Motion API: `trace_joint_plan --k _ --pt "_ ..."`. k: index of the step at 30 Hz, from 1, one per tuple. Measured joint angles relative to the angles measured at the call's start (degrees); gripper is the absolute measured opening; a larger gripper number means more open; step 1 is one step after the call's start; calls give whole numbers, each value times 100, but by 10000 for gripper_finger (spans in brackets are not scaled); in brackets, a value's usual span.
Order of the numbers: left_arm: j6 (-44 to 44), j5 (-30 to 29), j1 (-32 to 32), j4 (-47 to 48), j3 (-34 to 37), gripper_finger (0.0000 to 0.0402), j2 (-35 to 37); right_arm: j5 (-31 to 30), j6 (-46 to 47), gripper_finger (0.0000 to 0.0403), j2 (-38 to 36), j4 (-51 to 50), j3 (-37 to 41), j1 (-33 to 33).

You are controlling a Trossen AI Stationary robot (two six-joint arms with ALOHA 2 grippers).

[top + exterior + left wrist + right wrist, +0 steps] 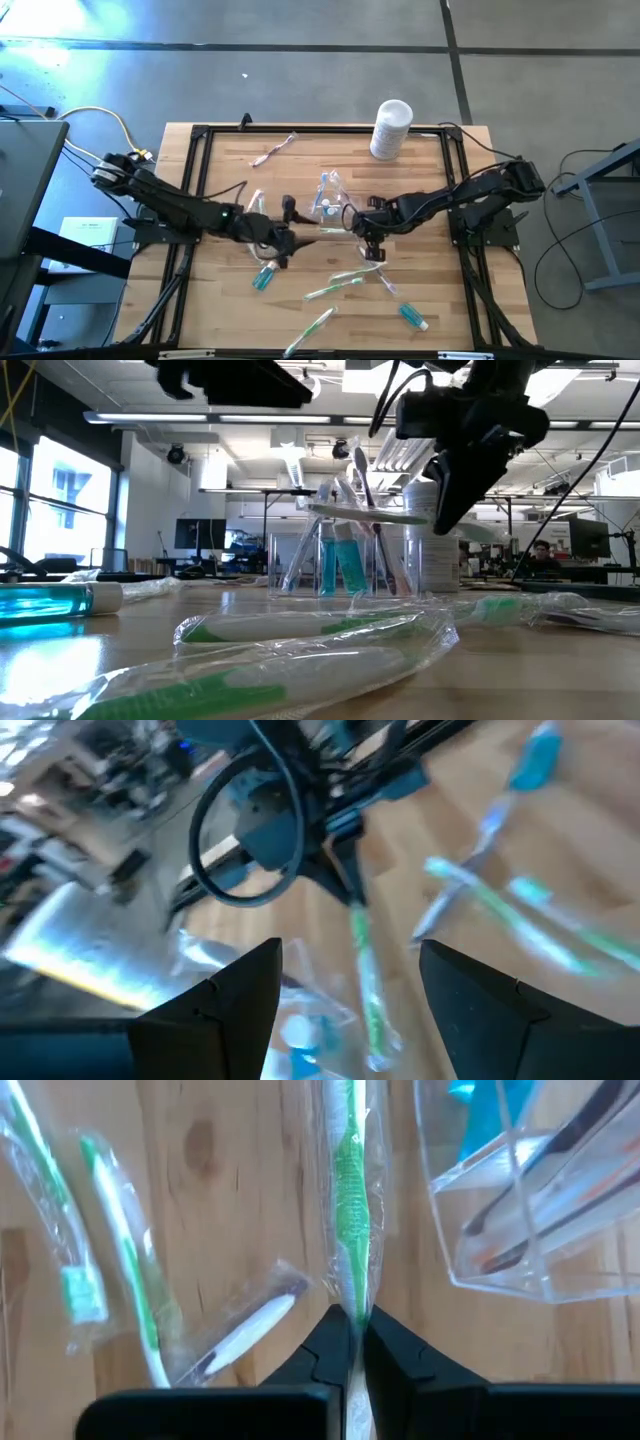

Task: Pick & Place toothbrushing station
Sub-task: Put the green toothbrush into the transparent organizer

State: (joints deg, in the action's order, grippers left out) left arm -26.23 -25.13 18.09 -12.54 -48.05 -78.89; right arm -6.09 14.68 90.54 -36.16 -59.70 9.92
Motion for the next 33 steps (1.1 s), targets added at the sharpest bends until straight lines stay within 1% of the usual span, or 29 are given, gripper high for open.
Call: trace_joint_plan --k 3,8,14,16,18,21,23,25,29,33 --pt "-97 -282 -7 390 -368 230 -447 0 2 9 0 138 0 -74" --pt "-325 -312 -7 1019 -1170 230 -1212 -117 -131 11 0 377 0 -73" --pt "-552 -749 -8 1637 -1981 230 -1860 -149 -276 10 0 790 1 -73" --pt "-564 -832 -13 1671 -2234 230 -2073 -148 -297 11 0 946 0 -71" --pt "-641 -998 -8 1886 -2378 230 -2183 -149 -343 11 0 1071 2 -71" --pt "-672 -1087 -7 1923 -2571 230 -2372 -151 -499 10 0 1231 2 -71" --pt "-678 -1182 -7 2096 -2574 230 -2374 -149 -598 9 0 1377 2 -71" --pt "-659 -1213 -9 2038 -2603 230 -2411 -151 -637 9 0 1458 2 -67" --pt "-658 -1556 -7 2149 -2595 230 -2437 -152 -747 10 0 1639 0 -67" --pt "-578 -1593 -9 2297 -2595 230 -2435 -147 -763 8 0 1808 -2 -65"
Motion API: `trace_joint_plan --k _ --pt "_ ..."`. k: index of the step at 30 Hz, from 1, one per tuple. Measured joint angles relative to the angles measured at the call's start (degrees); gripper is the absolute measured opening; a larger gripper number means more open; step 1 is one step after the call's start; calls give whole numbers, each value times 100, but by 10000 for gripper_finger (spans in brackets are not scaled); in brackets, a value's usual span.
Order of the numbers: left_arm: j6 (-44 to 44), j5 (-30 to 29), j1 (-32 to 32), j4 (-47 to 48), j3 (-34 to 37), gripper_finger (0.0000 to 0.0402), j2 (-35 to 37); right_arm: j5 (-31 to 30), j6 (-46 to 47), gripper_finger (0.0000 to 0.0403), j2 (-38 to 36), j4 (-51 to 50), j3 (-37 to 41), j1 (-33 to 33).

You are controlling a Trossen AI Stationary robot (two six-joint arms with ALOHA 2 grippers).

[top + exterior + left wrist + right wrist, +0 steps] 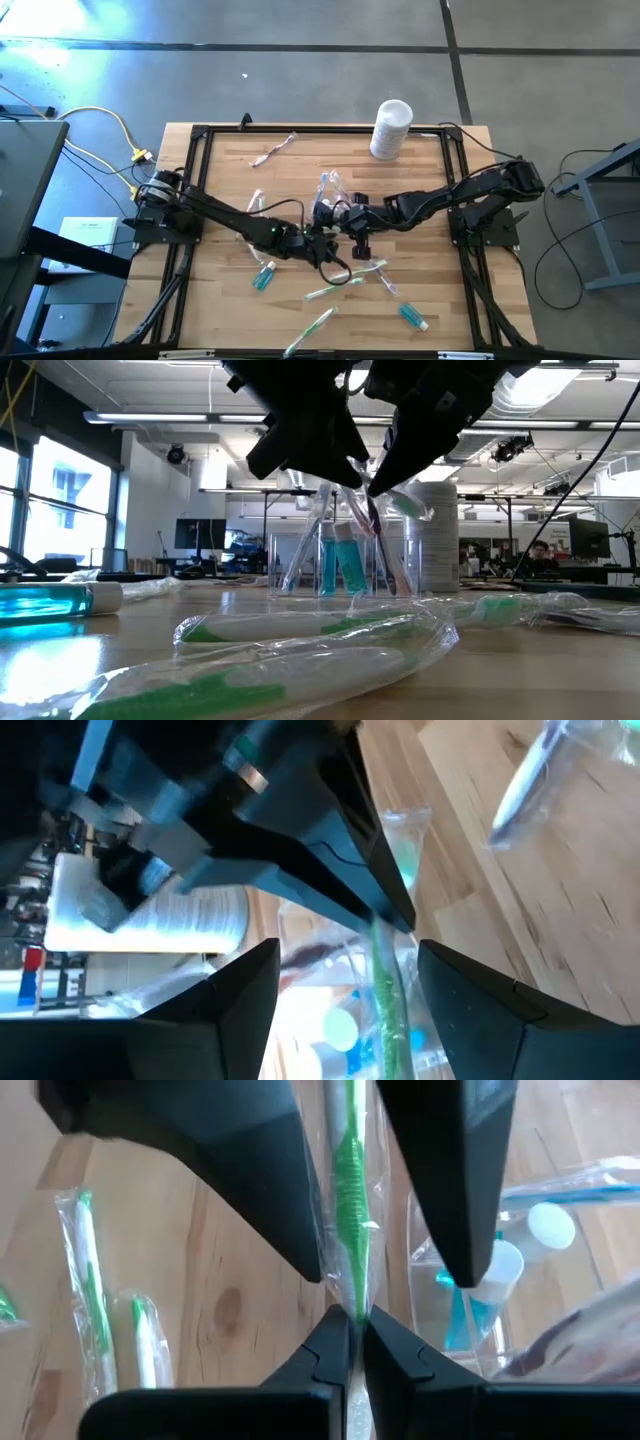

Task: Pick & Place toothbrushing station
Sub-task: Put the green toothbrush into the transparent organizer

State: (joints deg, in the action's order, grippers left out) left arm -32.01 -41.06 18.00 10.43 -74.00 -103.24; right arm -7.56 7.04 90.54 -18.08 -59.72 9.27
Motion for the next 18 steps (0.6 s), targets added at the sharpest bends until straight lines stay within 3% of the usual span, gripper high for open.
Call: trace_joint_plan --k 18 --pt "77 -118 4 81 0 219 0 -196 -133 9 0 -96 -324 385"
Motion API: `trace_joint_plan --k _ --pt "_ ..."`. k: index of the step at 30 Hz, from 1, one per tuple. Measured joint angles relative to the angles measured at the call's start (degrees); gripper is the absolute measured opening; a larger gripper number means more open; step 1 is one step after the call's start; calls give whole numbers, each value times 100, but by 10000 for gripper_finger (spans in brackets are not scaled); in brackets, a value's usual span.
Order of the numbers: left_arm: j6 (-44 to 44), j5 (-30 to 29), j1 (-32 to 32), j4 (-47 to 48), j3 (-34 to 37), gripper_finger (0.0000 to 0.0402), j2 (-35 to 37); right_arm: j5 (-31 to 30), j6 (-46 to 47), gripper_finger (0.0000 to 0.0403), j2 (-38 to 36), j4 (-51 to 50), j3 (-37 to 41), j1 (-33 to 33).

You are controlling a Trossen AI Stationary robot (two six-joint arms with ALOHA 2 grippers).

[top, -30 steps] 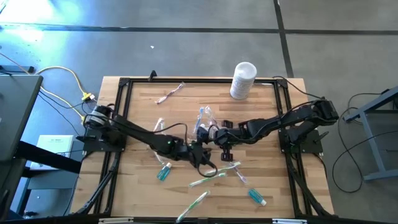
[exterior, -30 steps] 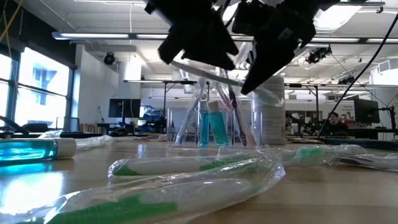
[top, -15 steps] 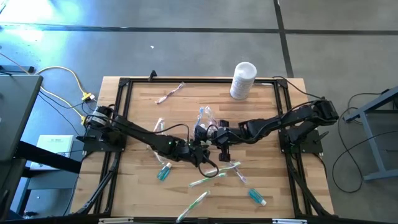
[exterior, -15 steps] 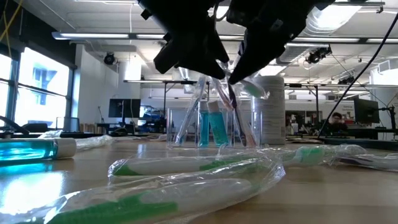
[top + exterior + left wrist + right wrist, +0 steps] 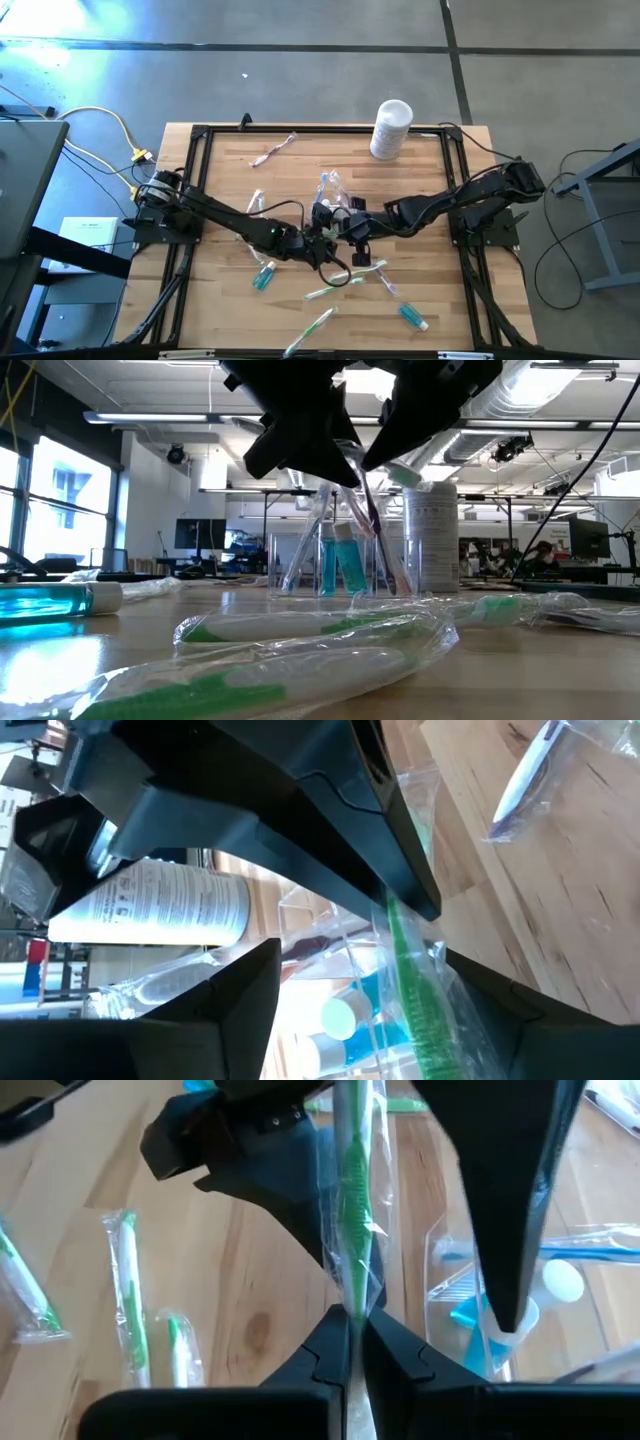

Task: Pick & Place toothbrushing station
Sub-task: Put the green toothbrush into the transparent organizer

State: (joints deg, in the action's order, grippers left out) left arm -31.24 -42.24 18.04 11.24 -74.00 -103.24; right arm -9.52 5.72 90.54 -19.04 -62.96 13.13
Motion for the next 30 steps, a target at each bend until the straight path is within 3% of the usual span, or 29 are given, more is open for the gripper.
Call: trace_joint_plan --k 4,12,20,23,27,30 --pt "2 0 0 7 2 176 0 0 0 11 0 -18 0 2" --pt "-9 112 7 139 15 46 -4 -30 12 13 -22 -6 -20 -2" --pt "65 16 -4 190 13 44 -2 -237 184 58 -7 -84 -9 7" --pt "71 9 -4 231 9 41 0 -210 195 88 -7 -103 -9 7" --pt "130 -26 -27 275 8 1 6 -184 217 138 0 -86 -9 19" --pt "188 -36 0 342 7 5 9 -235 223 174 -66 -170 4 0"
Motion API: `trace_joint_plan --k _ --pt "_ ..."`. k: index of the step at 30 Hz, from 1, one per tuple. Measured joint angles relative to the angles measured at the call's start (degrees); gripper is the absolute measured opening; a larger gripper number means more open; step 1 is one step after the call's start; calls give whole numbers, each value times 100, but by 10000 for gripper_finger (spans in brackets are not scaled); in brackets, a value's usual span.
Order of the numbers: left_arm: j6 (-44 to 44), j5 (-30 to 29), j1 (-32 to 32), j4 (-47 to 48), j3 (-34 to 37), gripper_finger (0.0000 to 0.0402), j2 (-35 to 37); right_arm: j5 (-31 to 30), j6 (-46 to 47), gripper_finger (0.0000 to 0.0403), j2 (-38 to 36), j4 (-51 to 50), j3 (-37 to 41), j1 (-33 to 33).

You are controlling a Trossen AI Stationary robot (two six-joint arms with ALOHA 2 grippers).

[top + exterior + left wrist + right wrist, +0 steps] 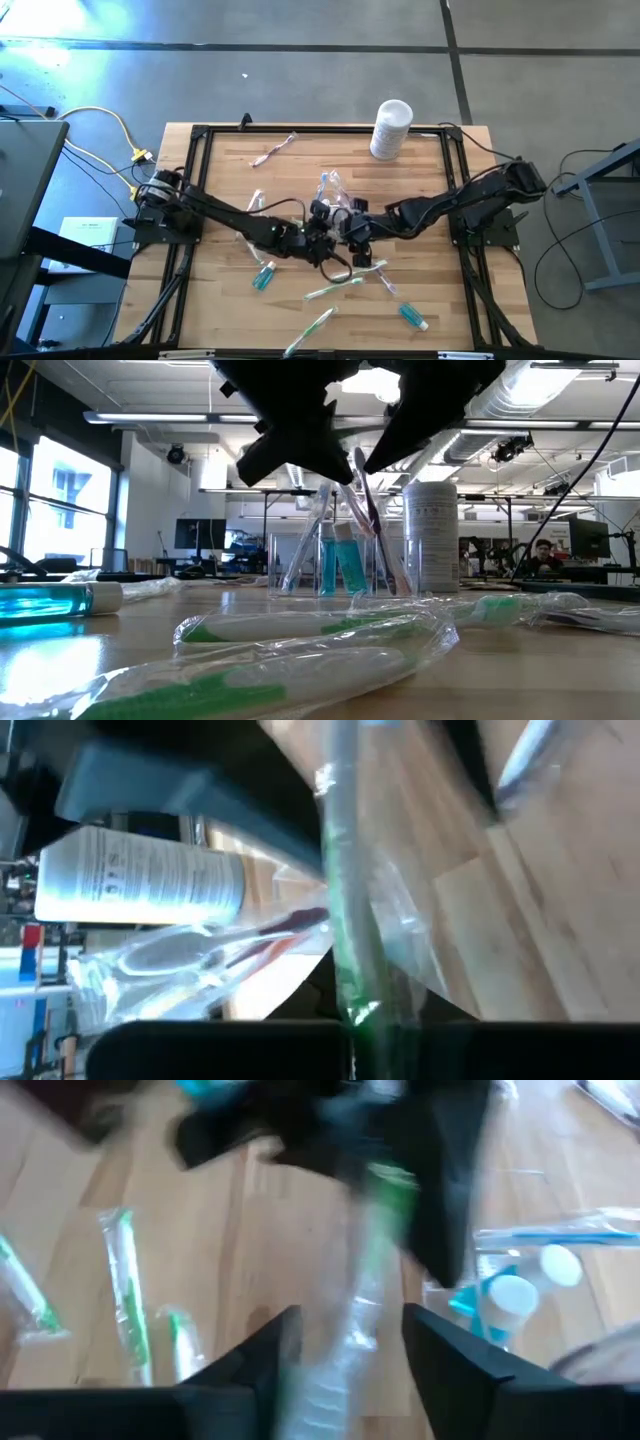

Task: Pick & Place toothbrushing station
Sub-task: Put the green toothbrush into the transparent organizer

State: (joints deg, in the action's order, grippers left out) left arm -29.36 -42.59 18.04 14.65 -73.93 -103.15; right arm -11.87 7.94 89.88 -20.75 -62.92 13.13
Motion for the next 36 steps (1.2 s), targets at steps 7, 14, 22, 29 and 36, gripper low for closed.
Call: trace_joint_plan --k 7,14,22,29,36 --pt "68 -41 -17 33 -9 3 2 -729 625 198 -438 -539 -2 7" --pt "117 -17 -8 142 -11 2 4 -512 1139 195 -809 -1255 -7 83" --pt "134 -48 13 371 -2 1 4 295 1758 189 -926 -2505 -2 165" --pt "1014 -6 4 1553 2 1 498 -250 2674 172 -941 -3589 -2 188" --pt "1464 1440 -246 2113 282 0 1555 -860 3015 156 -944 -4041 -2 188"
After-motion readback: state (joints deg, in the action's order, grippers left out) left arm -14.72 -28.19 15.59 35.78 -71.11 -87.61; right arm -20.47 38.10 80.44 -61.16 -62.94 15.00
